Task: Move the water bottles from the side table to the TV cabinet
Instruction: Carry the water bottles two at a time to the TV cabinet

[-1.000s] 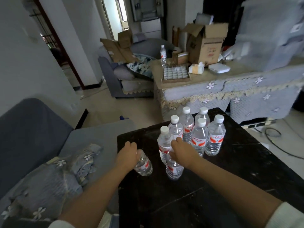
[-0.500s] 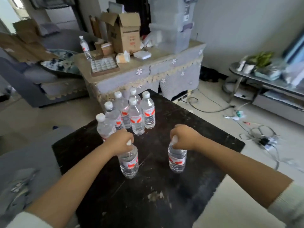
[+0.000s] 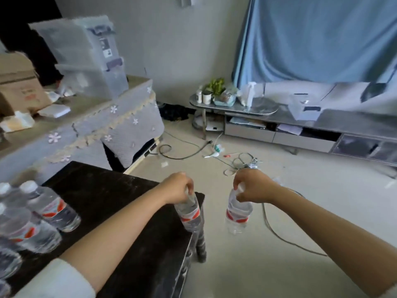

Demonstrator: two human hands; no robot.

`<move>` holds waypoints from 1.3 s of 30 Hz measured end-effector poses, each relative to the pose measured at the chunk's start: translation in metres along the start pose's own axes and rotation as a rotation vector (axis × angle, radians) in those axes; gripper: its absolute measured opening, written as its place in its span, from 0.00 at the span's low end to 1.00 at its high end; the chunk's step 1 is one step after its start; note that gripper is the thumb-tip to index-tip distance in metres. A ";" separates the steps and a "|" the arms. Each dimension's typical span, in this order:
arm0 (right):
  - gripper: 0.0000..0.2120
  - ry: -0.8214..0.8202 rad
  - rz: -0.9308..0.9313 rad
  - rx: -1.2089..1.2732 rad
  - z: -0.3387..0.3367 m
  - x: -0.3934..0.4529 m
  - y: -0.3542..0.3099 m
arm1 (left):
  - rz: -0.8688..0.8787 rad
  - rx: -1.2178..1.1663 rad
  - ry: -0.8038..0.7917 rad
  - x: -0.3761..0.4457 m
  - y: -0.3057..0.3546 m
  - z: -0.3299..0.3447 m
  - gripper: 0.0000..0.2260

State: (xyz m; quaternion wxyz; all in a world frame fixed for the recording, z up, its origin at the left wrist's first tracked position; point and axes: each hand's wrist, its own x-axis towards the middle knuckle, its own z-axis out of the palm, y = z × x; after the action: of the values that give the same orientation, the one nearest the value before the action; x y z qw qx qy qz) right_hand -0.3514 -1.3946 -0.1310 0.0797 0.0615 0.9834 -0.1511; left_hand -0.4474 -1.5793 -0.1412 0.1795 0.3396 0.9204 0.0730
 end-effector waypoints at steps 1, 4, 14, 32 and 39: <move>0.14 0.014 0.021 0.004 -0.010 0.000 0.024 | 0.014 0.003 -0.009 0.023 0.023 -0.001 0.10; 0.14 0.040 0.079 0.010 -0.035 0.004 0.085 | 0.050 -0.009 -0.021 0.075 0.084 -0.004 0.09; 0.10 0.120 0.277 0.137 -0.089 0.033 0.268 | 0.176 0.090 -0.040 0.225 0.221 -0.018 0.07; 0.12 0.161 0.557 0.159 -0.197 0.198 0.521 | 0.422 0.299 -0.073 0.565 0.342 -0.094 0.13; 0.12 0.241 0.662 0.261 -0.232 0.245 0.629 | 0.468 0.285 -0.044 0.674 0.407 -0.108 0.06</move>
State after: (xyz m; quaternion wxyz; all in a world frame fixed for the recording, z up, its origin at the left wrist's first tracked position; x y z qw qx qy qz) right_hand -0.5324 -0.7039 -0.1365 -0.0004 0.4030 0.8850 -0.2330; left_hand -0.7197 -0.8330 -0.1268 0.1282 0.5663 0.8138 -0.0251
